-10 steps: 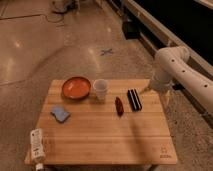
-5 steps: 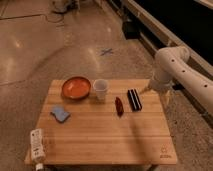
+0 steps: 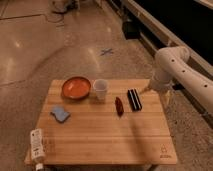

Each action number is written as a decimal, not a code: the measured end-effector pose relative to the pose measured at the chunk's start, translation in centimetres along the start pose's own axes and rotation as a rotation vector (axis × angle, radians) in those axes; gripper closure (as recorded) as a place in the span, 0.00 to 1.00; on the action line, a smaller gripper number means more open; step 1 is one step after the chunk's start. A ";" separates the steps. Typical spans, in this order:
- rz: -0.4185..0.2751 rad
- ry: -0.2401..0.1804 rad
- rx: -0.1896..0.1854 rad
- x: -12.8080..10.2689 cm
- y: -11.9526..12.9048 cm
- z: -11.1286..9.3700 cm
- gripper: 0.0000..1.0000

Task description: Place the pepper in the ceramic cup

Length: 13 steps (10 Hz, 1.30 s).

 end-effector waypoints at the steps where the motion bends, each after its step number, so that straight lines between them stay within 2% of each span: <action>1: 0.000 0.000 0.000 0.0 0.0 0.0 0.20; 7: -0.004 0.000 -0.002 -0.1 0.0 0.1 0.20; 9: -0.081 0.004 0.007 -1.7 -1.8 1.4 0.20; 11: -0.202 0.000 0.032 -4.6 -5.6 3.7 0.20; 13: -0.288 0.001 0.046 -6.2 -8.5 5.3 0.20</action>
